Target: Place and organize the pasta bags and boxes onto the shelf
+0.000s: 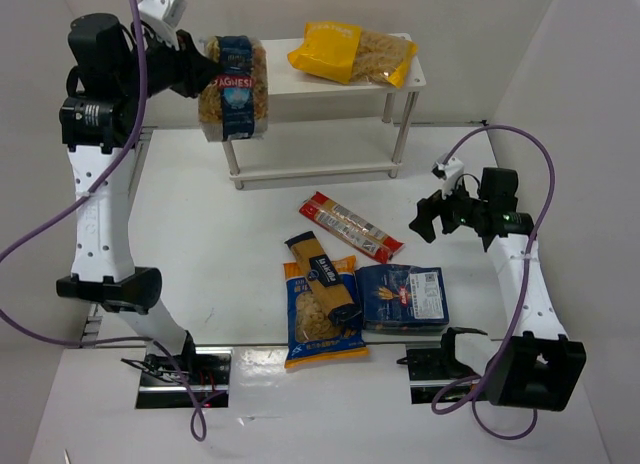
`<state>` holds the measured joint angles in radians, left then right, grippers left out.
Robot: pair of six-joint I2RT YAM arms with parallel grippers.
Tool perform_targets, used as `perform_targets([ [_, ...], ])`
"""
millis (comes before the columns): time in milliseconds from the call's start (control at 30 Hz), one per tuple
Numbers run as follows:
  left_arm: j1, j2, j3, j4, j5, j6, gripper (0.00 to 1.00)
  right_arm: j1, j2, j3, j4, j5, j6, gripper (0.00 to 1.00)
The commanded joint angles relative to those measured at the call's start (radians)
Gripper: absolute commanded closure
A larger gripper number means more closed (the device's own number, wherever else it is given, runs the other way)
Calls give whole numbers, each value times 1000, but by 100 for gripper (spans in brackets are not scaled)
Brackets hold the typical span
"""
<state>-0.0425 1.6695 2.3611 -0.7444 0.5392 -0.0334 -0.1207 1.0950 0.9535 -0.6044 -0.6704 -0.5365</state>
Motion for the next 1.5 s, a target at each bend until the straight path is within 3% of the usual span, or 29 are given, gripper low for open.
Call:
perform_targets([
  [0,-3,34,185,133,-30,-51,100,-20,-20,-13,28,-28,3,0],
  [167,-3,168,416,91,-71,-51,100,-48,-20,-13,28,-46,3,0],
  [200,-3,243,479,50,-82,-51,100,-48,-20,-13,28,-46,3,0],
  [233,-3,289,647,22,-93,-51,100,-57,-20,-13,28,-46,3,0],
  [300,-14,352,737,-10,-106,-51,100,-66,-20,-13,28,-57,3,0],
  [867,-23,518,776,106,-225,-83,100,-115,8,-13,-1,-86,-16,0],
  [1467,-77,648,776,237,-463,13,100,-172,35,-4,-20,-113,-34,0],
])
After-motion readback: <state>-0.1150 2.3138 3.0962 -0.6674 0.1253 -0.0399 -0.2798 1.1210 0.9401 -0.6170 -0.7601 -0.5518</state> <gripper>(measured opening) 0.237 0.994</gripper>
